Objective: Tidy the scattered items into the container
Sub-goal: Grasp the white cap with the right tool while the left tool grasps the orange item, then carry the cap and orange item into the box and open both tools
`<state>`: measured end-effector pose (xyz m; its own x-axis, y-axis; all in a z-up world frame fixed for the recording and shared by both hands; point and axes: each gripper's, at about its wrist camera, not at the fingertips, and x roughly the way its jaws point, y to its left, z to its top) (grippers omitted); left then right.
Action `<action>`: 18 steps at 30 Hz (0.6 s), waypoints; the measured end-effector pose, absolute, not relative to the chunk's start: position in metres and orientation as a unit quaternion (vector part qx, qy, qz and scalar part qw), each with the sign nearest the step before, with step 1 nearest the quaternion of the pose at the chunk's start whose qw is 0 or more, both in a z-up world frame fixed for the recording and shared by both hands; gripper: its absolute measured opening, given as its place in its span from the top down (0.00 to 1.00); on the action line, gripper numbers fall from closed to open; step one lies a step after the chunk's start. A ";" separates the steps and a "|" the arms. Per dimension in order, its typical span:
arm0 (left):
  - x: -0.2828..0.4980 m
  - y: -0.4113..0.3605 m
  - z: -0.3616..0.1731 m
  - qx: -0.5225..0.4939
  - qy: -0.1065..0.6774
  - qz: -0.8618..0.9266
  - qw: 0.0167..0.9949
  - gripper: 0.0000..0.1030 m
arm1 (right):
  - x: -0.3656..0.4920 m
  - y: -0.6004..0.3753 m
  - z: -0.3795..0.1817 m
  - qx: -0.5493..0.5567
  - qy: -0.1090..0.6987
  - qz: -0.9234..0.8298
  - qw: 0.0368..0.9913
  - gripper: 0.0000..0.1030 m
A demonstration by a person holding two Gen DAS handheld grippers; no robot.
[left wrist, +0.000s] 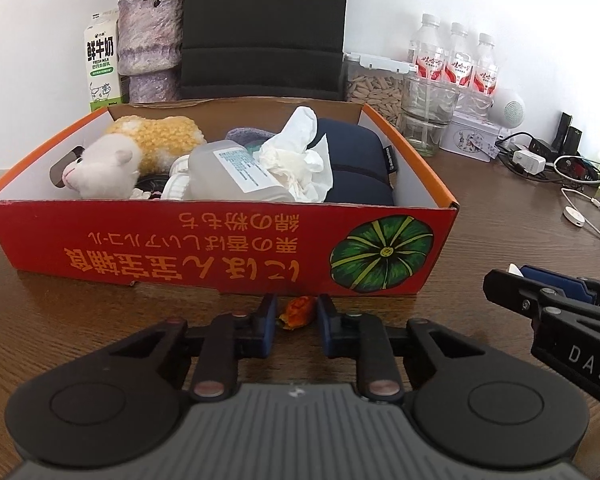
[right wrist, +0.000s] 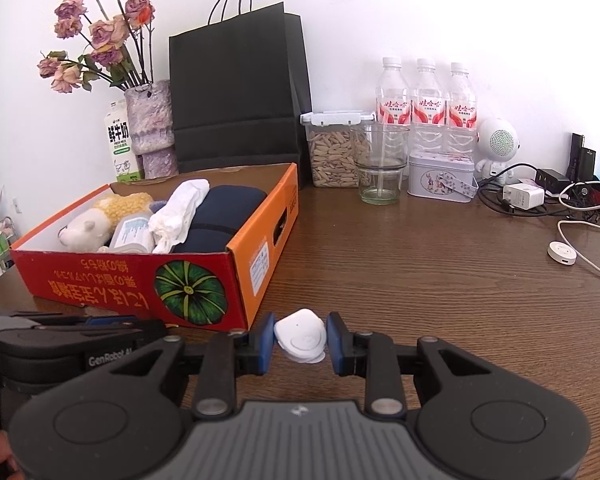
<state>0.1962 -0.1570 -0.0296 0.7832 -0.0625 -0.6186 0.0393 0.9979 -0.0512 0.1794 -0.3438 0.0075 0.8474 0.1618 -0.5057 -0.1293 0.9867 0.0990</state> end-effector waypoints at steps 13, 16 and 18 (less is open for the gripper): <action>0.175 -0.135 -0.025 -0.024 0.317 -0.044 0.947 0.88 | 0.169 -0.330 0.010 0.005 0.247 0.079 0.966 0.74; 0.166 -0.129 -0.022 -0.024 0.308 -0.048 0.950 0.88 | 0.163 -0.324 0.010 0.000 0.242 0.080 0.967 0.74; 0.160 -0.123 -0.020 -0.025 0.304 -0.050 0.951 0.88 | 0.157 -0.320 0.010 -0.002 0.238 0.080 0.968 0.74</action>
